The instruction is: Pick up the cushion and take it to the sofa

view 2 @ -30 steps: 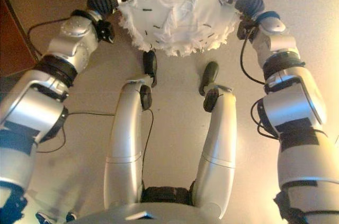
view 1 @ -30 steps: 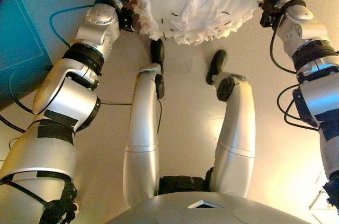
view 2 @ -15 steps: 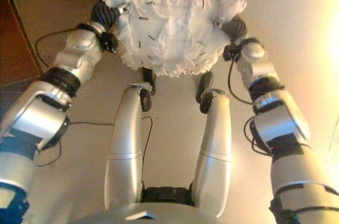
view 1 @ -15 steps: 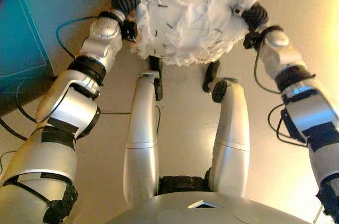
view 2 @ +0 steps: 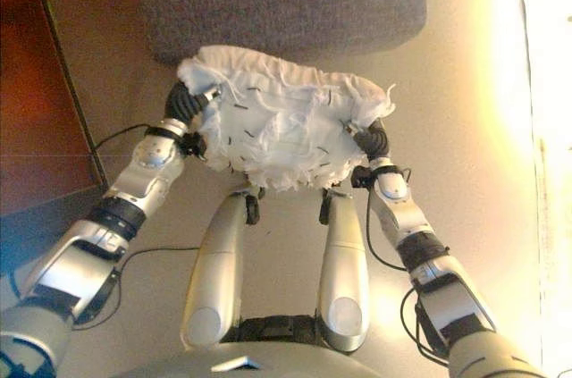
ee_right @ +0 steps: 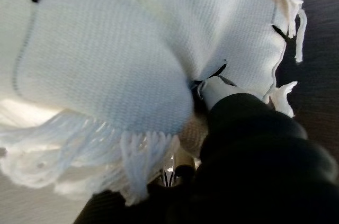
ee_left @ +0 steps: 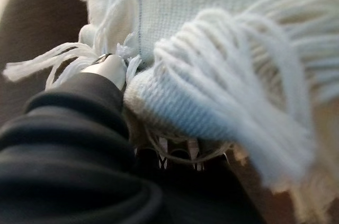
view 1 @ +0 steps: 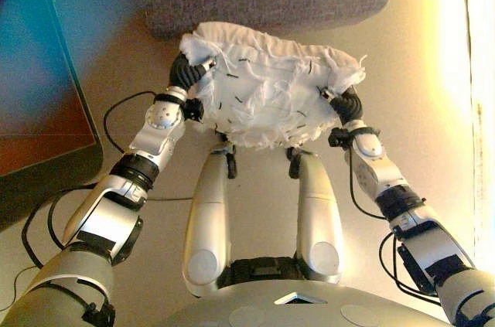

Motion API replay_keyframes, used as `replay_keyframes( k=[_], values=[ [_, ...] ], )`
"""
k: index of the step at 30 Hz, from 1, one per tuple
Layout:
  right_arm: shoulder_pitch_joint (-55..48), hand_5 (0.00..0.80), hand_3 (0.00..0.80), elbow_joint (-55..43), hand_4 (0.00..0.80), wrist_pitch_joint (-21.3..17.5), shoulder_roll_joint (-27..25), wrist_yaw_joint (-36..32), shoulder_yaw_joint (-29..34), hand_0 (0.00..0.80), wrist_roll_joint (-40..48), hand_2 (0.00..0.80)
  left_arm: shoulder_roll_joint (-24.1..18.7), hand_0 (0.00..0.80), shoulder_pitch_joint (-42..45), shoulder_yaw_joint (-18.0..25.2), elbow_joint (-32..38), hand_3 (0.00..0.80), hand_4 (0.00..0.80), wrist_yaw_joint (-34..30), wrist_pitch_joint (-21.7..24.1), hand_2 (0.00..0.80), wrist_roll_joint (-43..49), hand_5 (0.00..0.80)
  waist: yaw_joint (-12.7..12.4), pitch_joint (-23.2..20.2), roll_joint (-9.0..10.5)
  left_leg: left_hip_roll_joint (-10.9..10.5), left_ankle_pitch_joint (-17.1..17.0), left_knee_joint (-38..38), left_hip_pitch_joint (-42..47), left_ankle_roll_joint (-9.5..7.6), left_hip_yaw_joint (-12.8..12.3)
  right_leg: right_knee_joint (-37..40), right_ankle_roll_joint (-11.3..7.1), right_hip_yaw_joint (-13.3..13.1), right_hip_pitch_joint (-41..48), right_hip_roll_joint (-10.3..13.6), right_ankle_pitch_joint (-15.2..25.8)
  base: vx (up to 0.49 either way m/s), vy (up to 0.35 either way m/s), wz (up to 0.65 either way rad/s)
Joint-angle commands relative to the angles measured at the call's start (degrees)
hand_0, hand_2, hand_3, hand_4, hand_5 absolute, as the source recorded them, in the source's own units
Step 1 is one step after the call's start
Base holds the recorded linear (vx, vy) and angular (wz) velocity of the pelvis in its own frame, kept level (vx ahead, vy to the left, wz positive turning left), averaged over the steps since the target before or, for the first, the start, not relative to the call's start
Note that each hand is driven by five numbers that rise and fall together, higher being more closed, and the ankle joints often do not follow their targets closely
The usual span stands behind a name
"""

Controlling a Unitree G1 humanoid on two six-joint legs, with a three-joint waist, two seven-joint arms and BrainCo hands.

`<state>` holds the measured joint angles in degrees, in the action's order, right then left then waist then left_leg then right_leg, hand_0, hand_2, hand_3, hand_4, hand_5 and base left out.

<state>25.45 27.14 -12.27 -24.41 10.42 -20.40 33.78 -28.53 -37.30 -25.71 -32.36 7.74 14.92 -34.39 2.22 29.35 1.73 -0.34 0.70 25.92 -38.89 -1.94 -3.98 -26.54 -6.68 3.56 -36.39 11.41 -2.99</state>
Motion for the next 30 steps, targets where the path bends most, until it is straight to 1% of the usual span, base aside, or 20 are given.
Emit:
replay_keyframes(
  k=[1,4,6,10,14,16,19,22,24,26,29,30],
  values=[
    [2.71,0.800,0.800,-7.62,0.800,-4.19,0.50,-1.60,1.53,0.800,-1.63,0.800,4.76,0.800,-0.68,-0.12,6.65,0.800,0.800,0.15,4.78,0.800,2.86,0.800,-1.45,-7.16,-1.28,-0.71,0.33,-4.05,5.36,1.25,1.09,9.97,1.17,1.48,3.37,2.98,11.90,-0.081,0.071,-0.09],
    [1.90,0.800,0.800,-9.81,0.800,-2.07,0.54,-1.39,2.51,0.800,-1.77,0.800,4.18,0.800,0.35,1.62,8.15,0.800,0.800,1.22,4.02,0.800,2.00,0.800,-1.77,-9.40,-1.46,-0.99,-0.50,-8.35,10.29,0.98,1.25,12.91,0.85,1.56,7.59,2.90,12.51,0.005,0.075,-0.04],
    [1.03,0.800,0.800,-11.03,0.800,-0.86,0.58,-1.19,3.23,0.800,-3.00,0.800,4.31,0.800,1.64,2.87,9.83,0.800,0.800,2.12,3.15,0.800,3.13,0.800,-2.07,-11.06,-1.54,-1.00,-1.06,-11.54,13.71,0.92,1.54,14.99,0.56,1.42,10.58,2.65,12.70,0.078,0.058,-0.06],
    [0.03,0.800,0.800,-11.72,0.800,0.88,1.30,-1.13,4.19,0.800,-2.98,0.800,5.14,0.800,3.59,4.50,11.86,0.800,0.800,2.87,0.41,0.800,4.16,0.800,-3.15,-15.07,-1.36,-1.26,-2.15,-17.59,20.86,0.87,2.37,19.68,-0.28,2.45,17.51,2.69,13.26,0.129,0.027,-0.09],
    [-1.12,0.800,0.800,-11.63,0.800,5.23,1.75,-1.08,5.20,0.800,-2.89,0.800,6.33,0.800,6.18,5.90,12.92,0.800,0.800,1.05,-2.78,0.800,4.71,0.800,-4.14,-20.31,-0.93,-1.68,-2.80,-21.96,26.98,0.84,2.50,23.48,-0.80,3.51,24.04,2.85,13.52,0.183,0.034,-0.03],
    [-0.16,0.800,0.800,-9.60,0.800,7.02,2.03,0.32,5.05,0.800,-1.48,0.800,6.87,0.800,6.29,5.61,12.05,0.800,0.800,0.86,-5.10,0.800,5.39,0.800,-4.49,-22.58,-0.81,-1.81,-2.78,-22.96,29.61,0.83,2.13,24.06,-0.80,3.76,26.52,3.00,13.57,0.187,0.050,0.04],
    [0.80,0.800,0.800,-6.61,0.800,7.70,2.87,1.14,4.24,0.800,-0.41,0.800,6.91,0.800,6.29,5.24,9.31,0.800,0.800,0.02,-6.48,0.800,3.94,0.800,-4.47,-25.48,-0.82,-1.87,-2.33,-23.91,32.98,0.52,1.21,23.63,-0.81,3.70,28.64,3.49,14.29,0.181,0.071,0.03],
    [-0.77,0.800,0.800,-4.04,0.800,7.50,3.43,-0.40,3.78,0.800,-1.55,0.800,6.99,0.800,7.63,5.49,7.27,0.800,0.800,-1.21,-6.42,0.800,4.91,0.800,-3.99,-27.70,-0.79,-2.32,-1.83,-24.94,35.45,-0.11,0.22,22.69,-1.06,2.62,29.43,4.04,16.71,0.137,0.095,-0.01],
    [-1.06,0.800,0.800,-2.82,0.800,7.87,3.28,-1.53,2.97,0.800,-2.09,0.800,6.26,0.800,8.21,5.82,6.66,0.800,0.800,-1.41,-6.55,0.800,4.92,0.800,-3.34,-28.33,-0.83,-2.63,-1.62,-25.49,36.81,-0.53,-0.13,21.78,-0.93,1.02,29.54,3.75,17.97,0.092,0.113,-0.11],
    [-2.09,0.800,0.800,-3.19,0.800,8.75,3.06,-3.29,1.94,0.800,-1.42,0.800,4.95,0.800,9.79,6.89,7.00,0.800,0.800,-1.30,-6.48,0.800,3.62,0.800,-2.35,-28.68,-0.96,-2.85,-1.31,-25.59,37.88,-1.01,-0.40,19.31,-0.37,-1.62,28.84,3.12,19.58,0.091,0.142,-0.16],
    [-2.20,0.800,0.800,-2.56,0.800,10.01,3.25,-6.28,0.92,0.800,2.36,0.800,3.64,0.800,10.69,7.88,7.44,0.800,0.800,-1.77,-6.83,0.800,2.98,0.800,-1.49,-28.47,-1.10,-2.99,-0.67,-25.18,38.54,-1.62,-0.71,14.39,0.29,-5.01,27.21,2.15,22.04,0.073,0.108,-0.13],
    [-2.06,0.800,0.800,-2.18,0.800,10.12,3.27,-6.89,0.85,0.800,3.01,0.800,3.45,0.800,10.69,7.97,7.45,0.800,0.800,-1.93,-6.92,0.800,2.96,0.800,-1.43,-28.38,-1.12,-3.04,-0.49,-24.91,38.58,-1.73,-0.71,13.36,0.40,-5.65,26.86,1.92,22.41,0.092,0.073,-0.26]
  ],
)
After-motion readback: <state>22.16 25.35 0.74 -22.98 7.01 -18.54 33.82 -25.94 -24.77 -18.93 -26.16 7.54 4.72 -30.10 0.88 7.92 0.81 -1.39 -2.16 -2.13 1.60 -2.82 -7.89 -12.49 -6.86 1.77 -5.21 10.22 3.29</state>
